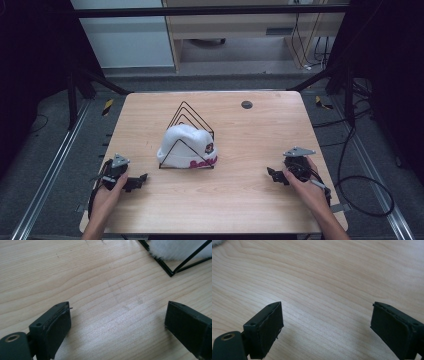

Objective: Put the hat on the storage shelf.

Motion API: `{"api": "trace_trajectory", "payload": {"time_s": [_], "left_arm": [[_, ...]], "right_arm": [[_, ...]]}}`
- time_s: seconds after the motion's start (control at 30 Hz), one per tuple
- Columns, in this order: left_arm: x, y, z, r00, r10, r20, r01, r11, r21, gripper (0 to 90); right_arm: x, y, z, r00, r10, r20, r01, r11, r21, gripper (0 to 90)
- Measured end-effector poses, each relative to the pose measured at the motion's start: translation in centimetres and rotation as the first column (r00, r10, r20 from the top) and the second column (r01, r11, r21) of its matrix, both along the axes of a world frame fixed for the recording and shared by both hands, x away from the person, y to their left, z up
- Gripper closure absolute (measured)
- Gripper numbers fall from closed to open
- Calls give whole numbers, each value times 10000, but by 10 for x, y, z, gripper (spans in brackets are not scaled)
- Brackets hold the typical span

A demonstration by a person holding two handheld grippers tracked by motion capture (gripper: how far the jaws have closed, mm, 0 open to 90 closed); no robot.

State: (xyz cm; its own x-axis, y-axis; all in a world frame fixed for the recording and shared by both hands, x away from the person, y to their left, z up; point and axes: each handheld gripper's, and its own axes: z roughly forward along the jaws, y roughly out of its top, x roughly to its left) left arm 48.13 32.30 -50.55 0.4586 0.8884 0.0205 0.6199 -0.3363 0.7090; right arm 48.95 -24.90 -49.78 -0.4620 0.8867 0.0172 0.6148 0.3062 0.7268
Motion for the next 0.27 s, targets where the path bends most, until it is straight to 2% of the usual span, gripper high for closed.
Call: {"api": "trace_trajectory", "payload": {"time_s": [0.03,0.1,0.17,0.27], "left_arm": [[0,-1,-2,9999,70,139,-68,9999,-110,46],[1,-1,-2,9998,26,184,-25,10000,-63,36],[2,-2,-2,9999,12,162,-11,10000,-51,29],[3,-2,-2,9999,-20,134,20,10000,28,16]], "right_arm": [[0,0,-3,9999,-99,-58,99,9999,28,111],[1,0,-9,9995,-289,-135,289,9996,-29,103],[0,1,-13,9986,-494,163,497,9986,-177,95],[-2,2,-14,9977,-611,288,615,9980,-144,92]]}}
